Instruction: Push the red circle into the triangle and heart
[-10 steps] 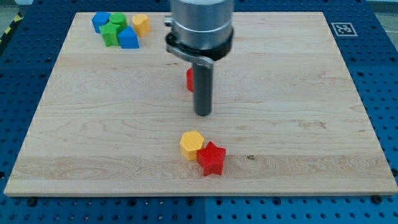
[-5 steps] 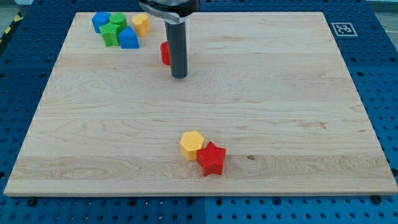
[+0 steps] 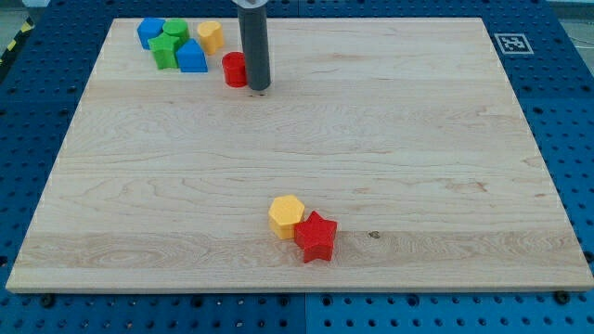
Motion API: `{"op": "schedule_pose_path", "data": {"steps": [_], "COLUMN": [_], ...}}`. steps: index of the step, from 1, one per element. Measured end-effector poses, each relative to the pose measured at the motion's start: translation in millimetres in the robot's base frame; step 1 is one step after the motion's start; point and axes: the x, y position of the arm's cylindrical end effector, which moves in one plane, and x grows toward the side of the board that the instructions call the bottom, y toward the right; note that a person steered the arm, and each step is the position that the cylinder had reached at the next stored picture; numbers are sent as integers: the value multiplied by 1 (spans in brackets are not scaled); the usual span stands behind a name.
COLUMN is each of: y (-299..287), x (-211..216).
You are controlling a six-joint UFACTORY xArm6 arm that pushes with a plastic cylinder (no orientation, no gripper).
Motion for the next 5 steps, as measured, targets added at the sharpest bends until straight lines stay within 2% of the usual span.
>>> {"op": "schedule_pose_path", "data": {"steps": [3,4,5], "y": [-56,-55,-16], "x": [-35,-27,20]}}
